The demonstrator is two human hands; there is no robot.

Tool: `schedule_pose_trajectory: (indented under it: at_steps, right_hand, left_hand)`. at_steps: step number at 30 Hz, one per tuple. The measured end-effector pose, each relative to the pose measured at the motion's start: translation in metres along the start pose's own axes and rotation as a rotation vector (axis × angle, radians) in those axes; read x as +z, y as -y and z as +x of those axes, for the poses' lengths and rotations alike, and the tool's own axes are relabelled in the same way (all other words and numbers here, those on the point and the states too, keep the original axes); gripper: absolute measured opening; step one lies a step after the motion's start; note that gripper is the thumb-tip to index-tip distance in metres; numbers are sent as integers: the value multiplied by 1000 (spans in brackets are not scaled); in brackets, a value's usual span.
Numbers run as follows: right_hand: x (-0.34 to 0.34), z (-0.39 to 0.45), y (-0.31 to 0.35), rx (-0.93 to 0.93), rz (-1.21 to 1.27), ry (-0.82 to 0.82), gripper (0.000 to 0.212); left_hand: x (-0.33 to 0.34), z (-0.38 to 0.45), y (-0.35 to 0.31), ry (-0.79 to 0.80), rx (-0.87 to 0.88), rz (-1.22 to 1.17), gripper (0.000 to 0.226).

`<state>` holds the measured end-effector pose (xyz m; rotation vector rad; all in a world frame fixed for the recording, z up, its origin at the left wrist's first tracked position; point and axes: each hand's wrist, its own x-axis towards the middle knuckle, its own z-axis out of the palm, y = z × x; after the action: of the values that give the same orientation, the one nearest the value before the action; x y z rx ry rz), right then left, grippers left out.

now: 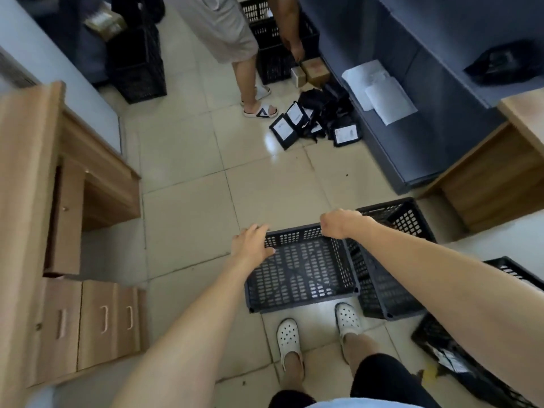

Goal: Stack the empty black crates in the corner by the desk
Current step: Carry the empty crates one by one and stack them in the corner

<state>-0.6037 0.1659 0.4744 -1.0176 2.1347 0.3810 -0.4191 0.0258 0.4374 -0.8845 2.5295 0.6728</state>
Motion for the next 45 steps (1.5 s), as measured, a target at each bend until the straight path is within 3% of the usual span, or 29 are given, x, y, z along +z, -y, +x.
schedule_pose_trajectory:
  at_steps: [6, 12, 20, 31, 37, 41, 45]
  right_hand:
    - [-10, 17, -7, -110, -33, -9, 34]
    - [-6, 31, -60, -210, -173, 19, 35]
    - [30, 68, -125, -293, -375, 57, 35]
    - [98, 172, -101, -336, -420, 52, 54]
    - [144, 235, -88, -439, -636, 6, 44]
    - [175, 279, -87, -412, -664, 21, 36]
    - [203, 324, -84, -425, -696, 24, 36]
  left_hand:
    - [12, -6, -11, -54, -124, 14, 50]
    - [60, -12, -69, -87, -349, -238, 52]
    - [129, -5, -130, -130, -472, -371, 48]
    - [229, 31, -77, -215, -652, -683, 39]
    - [281, 60, -48, -319, -718, -703, 29]
    - [328, 77, -24, -275, -760, -728, 30]
    - [382, 97, -6, -211, -938, -903, 26]
